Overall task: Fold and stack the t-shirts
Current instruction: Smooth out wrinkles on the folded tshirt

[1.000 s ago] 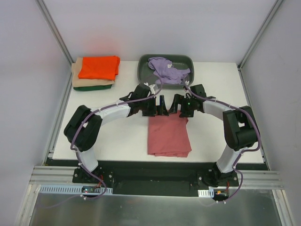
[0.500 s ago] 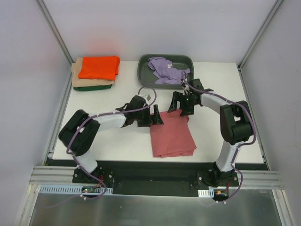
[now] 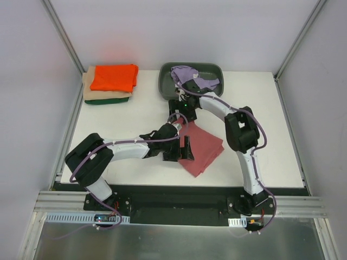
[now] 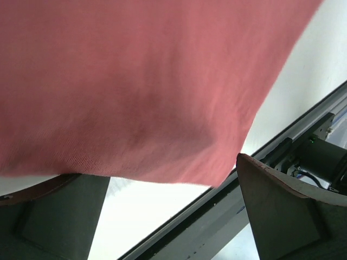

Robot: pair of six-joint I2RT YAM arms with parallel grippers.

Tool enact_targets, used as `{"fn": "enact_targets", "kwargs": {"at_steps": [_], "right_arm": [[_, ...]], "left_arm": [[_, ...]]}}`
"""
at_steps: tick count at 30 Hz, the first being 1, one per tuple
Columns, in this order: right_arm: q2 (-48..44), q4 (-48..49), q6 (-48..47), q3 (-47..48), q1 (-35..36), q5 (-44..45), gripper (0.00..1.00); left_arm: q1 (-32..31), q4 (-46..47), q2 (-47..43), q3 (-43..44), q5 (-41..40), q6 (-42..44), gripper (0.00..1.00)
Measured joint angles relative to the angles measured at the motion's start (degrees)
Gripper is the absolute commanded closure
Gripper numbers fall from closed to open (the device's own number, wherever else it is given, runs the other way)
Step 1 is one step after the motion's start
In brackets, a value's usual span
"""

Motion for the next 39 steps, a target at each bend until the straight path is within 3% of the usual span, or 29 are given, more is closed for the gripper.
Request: {"fn": "enact_targets", "kwargs": {"at_steps": [10,18,23,28,32,36,39], "right_arm": [[13.2,-3.0,-2.6,21.6,8.9,-4.9,0.04],[12.7,-4.9,-6.2,22.8,11.4,-3.3,0.04],[4.7,-8.7,-7.3,22.3,9.3,0.5,0.04],[-17.1,-5.4,-6.9,9.8,3.7,3.7,0.04],[-40.4,2.5,-6.0,-11.9,-1.7,6.9,0.04],[-56.3,7.2,-5.6,-32.3,-2.5,9.9,0.04],[-60.6,8.1,-4.8,-43.4,-2.4,12.2,0.04]], "left_arm": [[-3.6,2.7,4.0,2.9,1.9,-3.6,0.01],[-3.8,2.1,1.9,1.2,2.9,-4.1,0.01],[-3.8,-1.2,-4.8,-1.3,4.3,-2.1,0.01],[-3.8,-6.3,-18.6,-1.6,1.0,2.1,0.01],[-2.3,-11.8,-27.9,-1.4,-7.6,5.0,0.01],[8.2,-15.5,-30.1,-1.4,-10.1,6.3,0.01],[15.3,-17.2,-27.3,-1.4,-12.2,7.3,0.01]]}}
